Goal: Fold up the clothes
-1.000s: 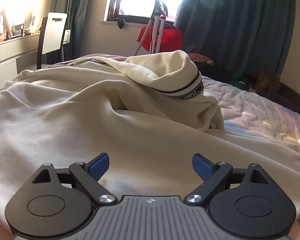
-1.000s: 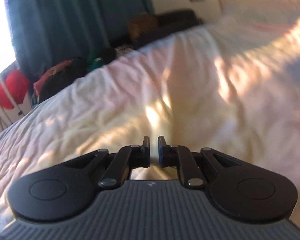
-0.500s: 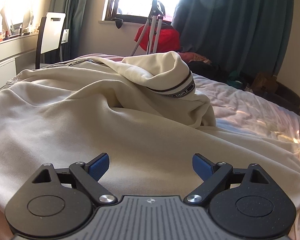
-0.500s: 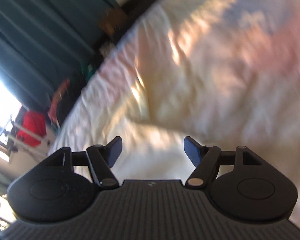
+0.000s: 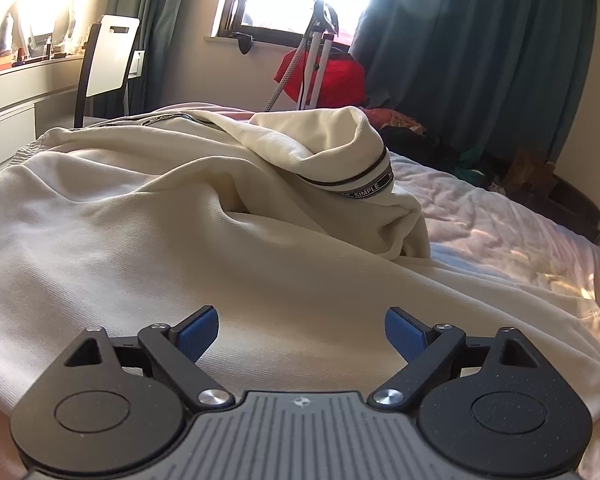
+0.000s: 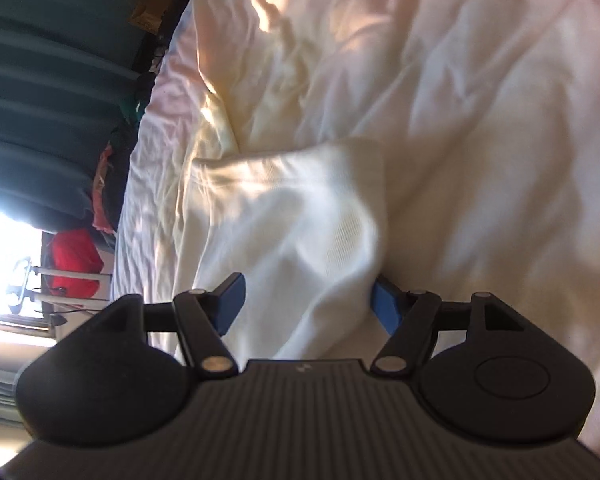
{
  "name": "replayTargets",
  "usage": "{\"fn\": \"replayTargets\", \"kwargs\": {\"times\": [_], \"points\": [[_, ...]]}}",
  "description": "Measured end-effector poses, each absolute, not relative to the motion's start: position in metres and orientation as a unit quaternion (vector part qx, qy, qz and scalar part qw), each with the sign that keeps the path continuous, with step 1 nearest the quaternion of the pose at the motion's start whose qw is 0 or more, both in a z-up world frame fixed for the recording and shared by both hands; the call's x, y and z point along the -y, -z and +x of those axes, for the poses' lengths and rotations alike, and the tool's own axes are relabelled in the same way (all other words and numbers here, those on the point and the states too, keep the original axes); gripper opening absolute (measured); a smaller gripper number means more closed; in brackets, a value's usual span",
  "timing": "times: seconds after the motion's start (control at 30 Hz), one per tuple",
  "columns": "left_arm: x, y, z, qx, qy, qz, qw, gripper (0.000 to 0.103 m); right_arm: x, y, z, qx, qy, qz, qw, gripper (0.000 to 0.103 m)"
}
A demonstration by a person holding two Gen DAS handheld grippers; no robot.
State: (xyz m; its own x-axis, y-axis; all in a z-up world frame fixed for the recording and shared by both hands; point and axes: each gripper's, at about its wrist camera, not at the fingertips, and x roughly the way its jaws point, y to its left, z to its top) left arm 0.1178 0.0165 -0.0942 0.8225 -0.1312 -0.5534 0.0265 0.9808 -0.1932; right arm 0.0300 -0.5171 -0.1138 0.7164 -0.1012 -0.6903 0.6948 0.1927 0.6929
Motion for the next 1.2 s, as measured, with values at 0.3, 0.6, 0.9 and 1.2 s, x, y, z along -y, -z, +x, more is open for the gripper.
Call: {"fn": "replayTargets", "kwargs": {"times": [0.3, 0.6, 0.9, 1.2], "points": [[-0.014, 0.094, 0.115, -0.289, 0.039, -0.072, 0.954, 0.092, 0.505, 0.068, 0.044, -0.227, 0.370, 0.369, 0.822, 0.009], [-0.011, 0.091, 0.112, -0.284, 0.044, -0.056, 0.956, 0.092, 0.514, 0.075, 0.052, -0.284, 0.370, 0.353, 0.811, 0.039], [-0.014, 0.076, 0.093, -0.269, 0.039, -0.040, 0.962, 0.093, 0.452, 0.012, 0.033, -0.180, 0.297, 0.228, 0.910, 0.090], [-0.007, 0.080, 0.081, -0.274, 0.030, 0.016, 0.961, 0.093, 0.360, -0.013, 0.047, -0.175, 0.141, 0.205, 0.953, 0.090]]}}
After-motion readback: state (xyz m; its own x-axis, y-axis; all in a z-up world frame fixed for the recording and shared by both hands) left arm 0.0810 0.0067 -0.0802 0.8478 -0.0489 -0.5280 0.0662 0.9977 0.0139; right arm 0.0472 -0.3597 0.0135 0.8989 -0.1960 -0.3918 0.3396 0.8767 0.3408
